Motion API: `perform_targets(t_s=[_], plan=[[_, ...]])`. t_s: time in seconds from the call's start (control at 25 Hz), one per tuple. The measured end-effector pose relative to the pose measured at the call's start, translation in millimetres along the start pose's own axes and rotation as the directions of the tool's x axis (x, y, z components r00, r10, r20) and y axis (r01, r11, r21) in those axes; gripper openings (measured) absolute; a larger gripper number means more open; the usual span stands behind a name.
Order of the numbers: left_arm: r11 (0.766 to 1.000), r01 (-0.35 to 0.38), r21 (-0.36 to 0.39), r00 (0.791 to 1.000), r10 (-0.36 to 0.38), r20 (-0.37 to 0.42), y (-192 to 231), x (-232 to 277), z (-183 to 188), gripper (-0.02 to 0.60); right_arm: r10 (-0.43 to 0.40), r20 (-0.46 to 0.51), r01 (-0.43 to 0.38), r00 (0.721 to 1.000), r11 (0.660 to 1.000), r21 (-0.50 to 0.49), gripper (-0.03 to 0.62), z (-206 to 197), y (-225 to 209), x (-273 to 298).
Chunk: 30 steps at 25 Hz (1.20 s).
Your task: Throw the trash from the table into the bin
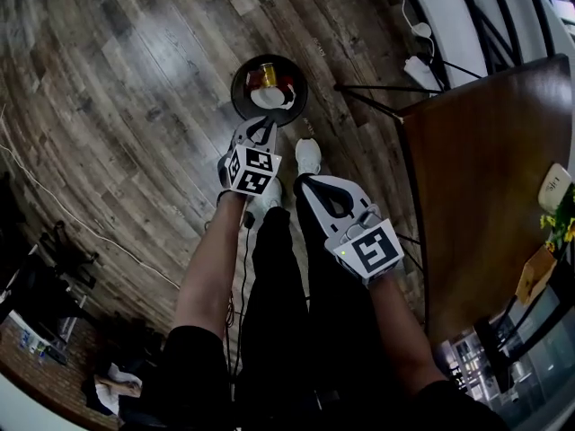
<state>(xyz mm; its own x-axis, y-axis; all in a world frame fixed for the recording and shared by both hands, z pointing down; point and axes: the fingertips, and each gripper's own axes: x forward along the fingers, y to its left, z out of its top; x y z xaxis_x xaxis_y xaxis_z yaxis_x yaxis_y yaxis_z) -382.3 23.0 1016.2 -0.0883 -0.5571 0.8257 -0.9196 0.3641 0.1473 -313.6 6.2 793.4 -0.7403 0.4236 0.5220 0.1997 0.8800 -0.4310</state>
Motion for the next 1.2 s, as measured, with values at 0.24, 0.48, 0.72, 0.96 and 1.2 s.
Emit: perform_targets(t_s=[0.24, 0.48, 0.72, 0.96, 1.2], plan=[[0.999, -0.033, 0.011, 0.999, 0.032, 0.027, -3.0, -59.0, 24.0, 0.014, -0.024, 0.04, 0.025, 0.999, 1.0, -0.011, 0.012, 31.2, 18.5, -21.8], [0.998, -0.067, -0.015, 0.994, 0.068, 0.082, -6.3, -114.2, 56.2, 0.012, -0.055, 0.044, 0.058, 0.998, 0.996, -0.071, 0.012, 64.1, 31.5, -51.8], [0.996, -0.087, -0.032, 0.985, 0.091, 0.147, -9.0, -179.3, 92.8, 0.012, -0.051, 0.072, 0.058, 0.996, 0.994, -0.098, 0.012, 94.3, 58.5, -81.7], [0.993, -0.118, -0.024, 0.962, 0.12, 0.243, -19.6, -257.4, 137.4, 0.012, -0.045, 0.136, 0.061, 0.99, 0.991, -0.117, 0.012, 131.0, 82.3, -112.6], [0.984, -0.155, -0.092, 0.927, 0.177, 0.332, -26.5, -345.6, 163.0, 0.012, -0.029, 0.179, 0.058, 0.983, 0.986, -0.157, 0.012, 170.4, 115.2, -143.5]])
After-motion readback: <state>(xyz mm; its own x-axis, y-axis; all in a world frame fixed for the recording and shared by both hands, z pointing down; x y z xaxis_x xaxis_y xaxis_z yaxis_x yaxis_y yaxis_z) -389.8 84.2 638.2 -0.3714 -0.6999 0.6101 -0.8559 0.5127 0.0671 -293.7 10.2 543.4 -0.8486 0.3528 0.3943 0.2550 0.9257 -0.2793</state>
